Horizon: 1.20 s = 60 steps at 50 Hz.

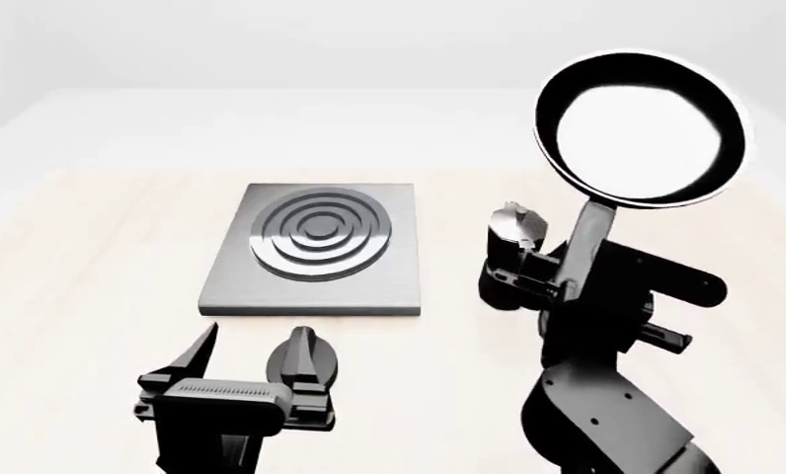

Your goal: Put the frying pan on the stove.

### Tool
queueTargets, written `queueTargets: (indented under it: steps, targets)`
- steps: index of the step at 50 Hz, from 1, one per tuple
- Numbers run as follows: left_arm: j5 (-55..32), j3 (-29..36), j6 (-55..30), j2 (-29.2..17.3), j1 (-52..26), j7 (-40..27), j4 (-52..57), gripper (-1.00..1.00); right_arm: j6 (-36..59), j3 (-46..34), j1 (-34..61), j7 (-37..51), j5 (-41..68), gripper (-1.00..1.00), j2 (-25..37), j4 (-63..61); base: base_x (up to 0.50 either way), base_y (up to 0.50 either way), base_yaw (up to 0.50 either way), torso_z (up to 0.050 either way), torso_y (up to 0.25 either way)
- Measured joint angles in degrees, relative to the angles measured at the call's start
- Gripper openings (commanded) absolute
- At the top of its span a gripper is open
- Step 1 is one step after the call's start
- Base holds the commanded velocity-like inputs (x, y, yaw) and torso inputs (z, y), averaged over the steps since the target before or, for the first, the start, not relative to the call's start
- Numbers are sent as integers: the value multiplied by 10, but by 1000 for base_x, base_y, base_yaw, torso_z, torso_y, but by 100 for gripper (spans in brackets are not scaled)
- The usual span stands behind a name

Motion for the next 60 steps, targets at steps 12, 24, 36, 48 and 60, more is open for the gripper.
queueTargets:
  steps: [12,24,36,48,60]
  targets:
    - [-1,2,-2,-1,-1,-3,2,100,24,-28,18,-34,17,-100,12,-4,0,0,0,0,3]
    - [0,4,-2,-2,-2,-6,2,100,35,-42,33,-70,40,-100,15,11,1,0,0,1,2]
    - [1,8,-3,-2,-4,-8,0,100,40,-59,46,-94,48,-100,15,24,0,0,0,0,3]
    - [2,11,-5,-2,-8,-10,-1,100,49,-75,55,-102,49,-100,14,20,0,0,0,1,2]
    - [1,13,-6,-3,-9,-12,-1,100,59,-94,65,-109,46,-100,11,14,0,0,0,1,3]
